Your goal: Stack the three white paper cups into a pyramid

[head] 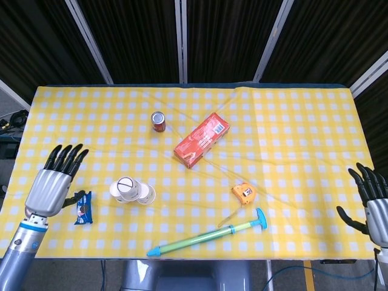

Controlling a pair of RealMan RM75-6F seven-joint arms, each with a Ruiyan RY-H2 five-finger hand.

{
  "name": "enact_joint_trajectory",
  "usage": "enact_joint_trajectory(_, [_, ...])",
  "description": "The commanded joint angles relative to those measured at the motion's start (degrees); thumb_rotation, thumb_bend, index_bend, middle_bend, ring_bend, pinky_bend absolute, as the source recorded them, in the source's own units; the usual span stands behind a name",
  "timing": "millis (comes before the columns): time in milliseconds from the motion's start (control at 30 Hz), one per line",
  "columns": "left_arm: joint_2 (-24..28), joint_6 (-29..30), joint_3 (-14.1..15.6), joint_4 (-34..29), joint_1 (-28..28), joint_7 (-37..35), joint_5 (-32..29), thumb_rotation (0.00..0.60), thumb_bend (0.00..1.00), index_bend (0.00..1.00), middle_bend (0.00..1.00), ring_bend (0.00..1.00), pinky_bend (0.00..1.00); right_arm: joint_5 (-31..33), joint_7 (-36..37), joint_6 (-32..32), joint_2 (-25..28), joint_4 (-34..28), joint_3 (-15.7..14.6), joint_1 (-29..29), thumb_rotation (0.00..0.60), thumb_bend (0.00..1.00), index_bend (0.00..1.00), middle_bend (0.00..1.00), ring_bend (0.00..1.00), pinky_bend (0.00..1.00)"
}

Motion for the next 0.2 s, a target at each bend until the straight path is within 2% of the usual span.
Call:
enact_joint_trajectory(33, [-4.7,3.1,1.8,6.1,5.4,-3.3,2.1,0.600,0.19,0.00,0.00,0.00,0.00,0.7,-1.1,-1.3,-0.2,-0.3,-0.1,0.3,0.600,0.16,0.04,0.00,0.00,0.00])
enact_joint_trajectory(200, [-6.7,4.4,1.8,10.8,8.4,-6.7,3.2,0.600,0.19,0.00,0.00,0.00,0.00,0.8,-2.5,-2.2,-0.4,-0.5,-0.3,0.5,0.600,0.16,0.04,0.00,0.00,0.00])
